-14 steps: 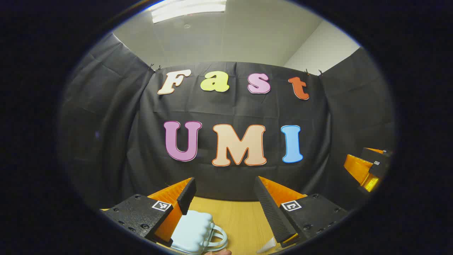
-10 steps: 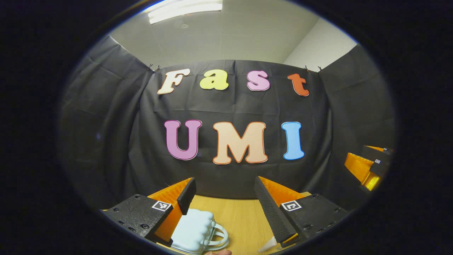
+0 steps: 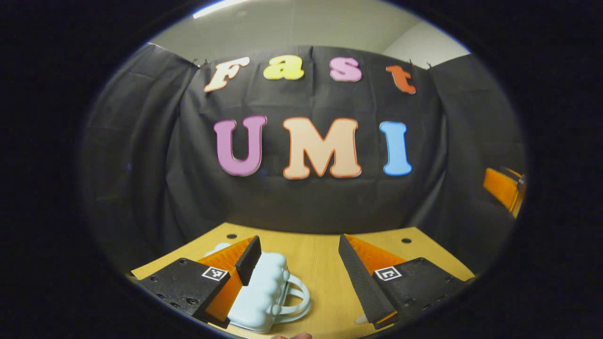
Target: First open the suitcase, pack the skin care products into it, and then close the suitcase.
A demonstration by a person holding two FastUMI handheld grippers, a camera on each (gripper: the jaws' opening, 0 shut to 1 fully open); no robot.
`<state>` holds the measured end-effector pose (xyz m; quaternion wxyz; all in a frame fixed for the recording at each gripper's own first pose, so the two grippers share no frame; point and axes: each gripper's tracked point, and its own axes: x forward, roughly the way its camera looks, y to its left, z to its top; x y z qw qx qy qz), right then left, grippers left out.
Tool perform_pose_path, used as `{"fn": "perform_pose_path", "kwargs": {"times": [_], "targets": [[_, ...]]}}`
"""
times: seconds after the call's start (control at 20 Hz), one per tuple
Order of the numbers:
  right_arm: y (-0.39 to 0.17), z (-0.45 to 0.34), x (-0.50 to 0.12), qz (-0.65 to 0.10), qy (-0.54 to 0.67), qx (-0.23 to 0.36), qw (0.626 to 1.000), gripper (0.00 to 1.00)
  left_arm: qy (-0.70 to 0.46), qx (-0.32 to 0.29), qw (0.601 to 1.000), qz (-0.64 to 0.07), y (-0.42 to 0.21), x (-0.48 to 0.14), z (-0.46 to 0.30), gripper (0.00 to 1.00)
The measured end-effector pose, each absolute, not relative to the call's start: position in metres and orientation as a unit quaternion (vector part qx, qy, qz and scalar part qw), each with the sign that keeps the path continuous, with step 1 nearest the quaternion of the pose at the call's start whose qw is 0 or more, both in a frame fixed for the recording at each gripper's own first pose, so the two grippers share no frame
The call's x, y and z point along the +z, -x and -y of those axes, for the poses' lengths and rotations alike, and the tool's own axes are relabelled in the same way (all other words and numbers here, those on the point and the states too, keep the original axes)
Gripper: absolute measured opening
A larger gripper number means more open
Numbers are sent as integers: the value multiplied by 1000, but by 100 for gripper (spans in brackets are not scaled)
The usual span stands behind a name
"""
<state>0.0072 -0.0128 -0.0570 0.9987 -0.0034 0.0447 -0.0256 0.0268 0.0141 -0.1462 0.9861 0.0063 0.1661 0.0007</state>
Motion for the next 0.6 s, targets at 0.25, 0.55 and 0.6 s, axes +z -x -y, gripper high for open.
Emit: {"fn": "perform_pose_path", "kwargs": {"times": [0.25,0.55,0.6], "targets": [[-11,23,-71,-71,29,-57,995,99,-1,-28,956,-292,-28,-233,0,98],[-9,34,-88,-94,42,-78,992,99,-15,-48,927,-372,-29,-290,15,98],[-8,35,-91,-97,43,-80,991,99,-18,-45,922,-384,-30,-298,13,98]]}}
